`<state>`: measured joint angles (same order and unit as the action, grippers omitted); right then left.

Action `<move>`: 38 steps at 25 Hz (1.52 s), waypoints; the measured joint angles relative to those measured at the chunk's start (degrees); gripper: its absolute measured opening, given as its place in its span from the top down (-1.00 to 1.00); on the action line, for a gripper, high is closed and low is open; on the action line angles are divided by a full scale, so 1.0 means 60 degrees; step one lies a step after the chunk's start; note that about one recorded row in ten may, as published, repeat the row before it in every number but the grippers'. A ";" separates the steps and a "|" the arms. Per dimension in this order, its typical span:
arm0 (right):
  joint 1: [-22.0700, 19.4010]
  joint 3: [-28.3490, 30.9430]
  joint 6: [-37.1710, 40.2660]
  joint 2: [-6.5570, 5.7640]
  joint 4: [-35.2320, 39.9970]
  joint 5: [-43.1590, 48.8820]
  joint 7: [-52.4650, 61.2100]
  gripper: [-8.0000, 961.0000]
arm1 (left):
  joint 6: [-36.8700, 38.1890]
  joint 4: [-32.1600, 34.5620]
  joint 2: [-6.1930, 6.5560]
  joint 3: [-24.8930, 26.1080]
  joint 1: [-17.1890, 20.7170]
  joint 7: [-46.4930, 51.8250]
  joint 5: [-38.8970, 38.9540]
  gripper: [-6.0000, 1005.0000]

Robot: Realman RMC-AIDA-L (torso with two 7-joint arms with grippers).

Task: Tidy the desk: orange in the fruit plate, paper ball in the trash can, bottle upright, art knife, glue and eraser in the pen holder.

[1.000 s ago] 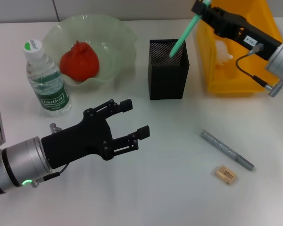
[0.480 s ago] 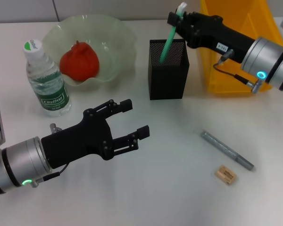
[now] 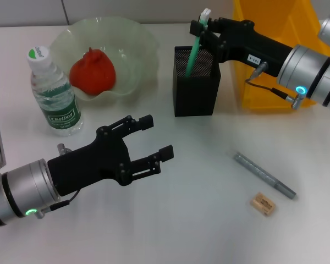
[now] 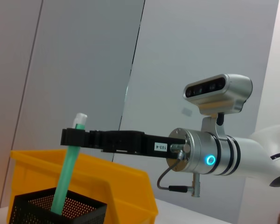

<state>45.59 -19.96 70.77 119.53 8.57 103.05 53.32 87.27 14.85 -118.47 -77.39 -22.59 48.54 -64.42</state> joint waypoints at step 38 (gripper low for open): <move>-0.0357 0.0091 0.0988 -0.0020 0.0015 -0.0343 -0.0429 -0.33 | 0.0060 0.0000 0.0067 -0.0021 0.0001 0.0070 0.0001 -0.60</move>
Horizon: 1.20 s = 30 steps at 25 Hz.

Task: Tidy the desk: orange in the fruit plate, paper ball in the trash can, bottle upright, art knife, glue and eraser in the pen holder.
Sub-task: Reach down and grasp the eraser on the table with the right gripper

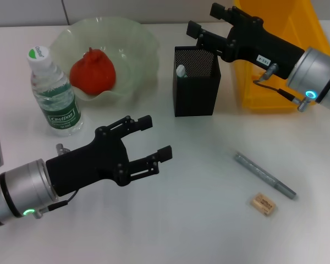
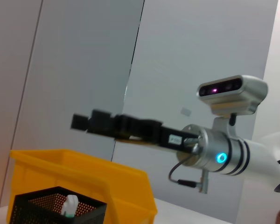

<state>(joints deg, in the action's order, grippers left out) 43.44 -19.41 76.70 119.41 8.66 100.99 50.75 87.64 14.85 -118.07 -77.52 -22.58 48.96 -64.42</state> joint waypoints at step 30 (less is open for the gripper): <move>-0.0797 -0.5758 0.5782 -0.0812 0.8374 0.4588 0.8665 -0.70 | 0.0940 0.0416 0.1479 0.0145 0.0093 0.0925 -0.1746 -0.60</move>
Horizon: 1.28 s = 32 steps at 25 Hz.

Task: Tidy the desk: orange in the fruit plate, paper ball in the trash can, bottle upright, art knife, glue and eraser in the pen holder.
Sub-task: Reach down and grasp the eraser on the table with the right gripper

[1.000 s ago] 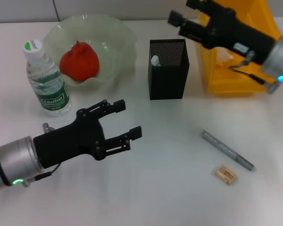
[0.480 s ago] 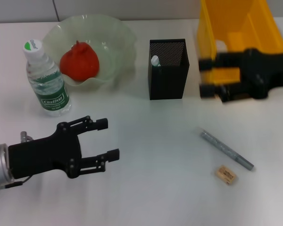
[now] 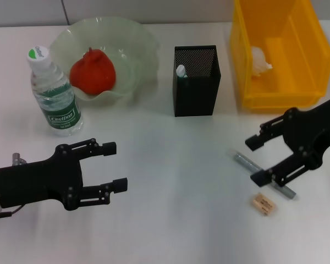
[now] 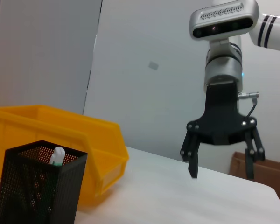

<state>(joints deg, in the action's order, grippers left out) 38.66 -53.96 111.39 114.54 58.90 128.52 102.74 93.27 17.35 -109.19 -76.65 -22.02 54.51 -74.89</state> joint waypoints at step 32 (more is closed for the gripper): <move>0.2121 -0.5797 -0.0992 0.0824 0.0321 0.2983 -0.1556 -0.70 | 0.0466 0.0228 -0.0046 0.0637 0.0161 0.0711 -0.1112 -0.60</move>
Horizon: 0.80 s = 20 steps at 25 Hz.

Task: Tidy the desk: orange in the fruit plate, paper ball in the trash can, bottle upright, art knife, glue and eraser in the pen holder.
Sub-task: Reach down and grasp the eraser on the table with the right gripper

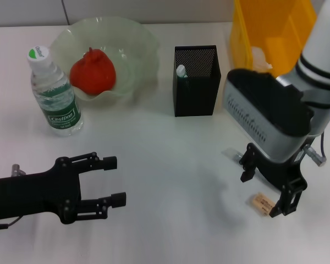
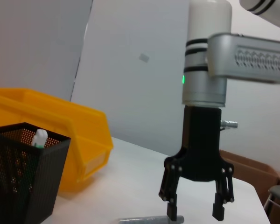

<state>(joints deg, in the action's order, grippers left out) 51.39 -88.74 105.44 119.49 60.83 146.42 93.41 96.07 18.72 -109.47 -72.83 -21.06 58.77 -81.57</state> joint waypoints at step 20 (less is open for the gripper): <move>-0.0579 -0.2274 -0.0470 0.0057 0.0977 0.0249 0.0349 -0.69 | -0.0073 0.0008 0.0053 0.0452 0.0071 0.0107 -0.0012 -0.60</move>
<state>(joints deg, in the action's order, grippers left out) 47.91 -102.38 102.62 119.83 66.69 147.91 95.50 95.63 18.76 -109.15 -70.12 -20.63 59.42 -81.64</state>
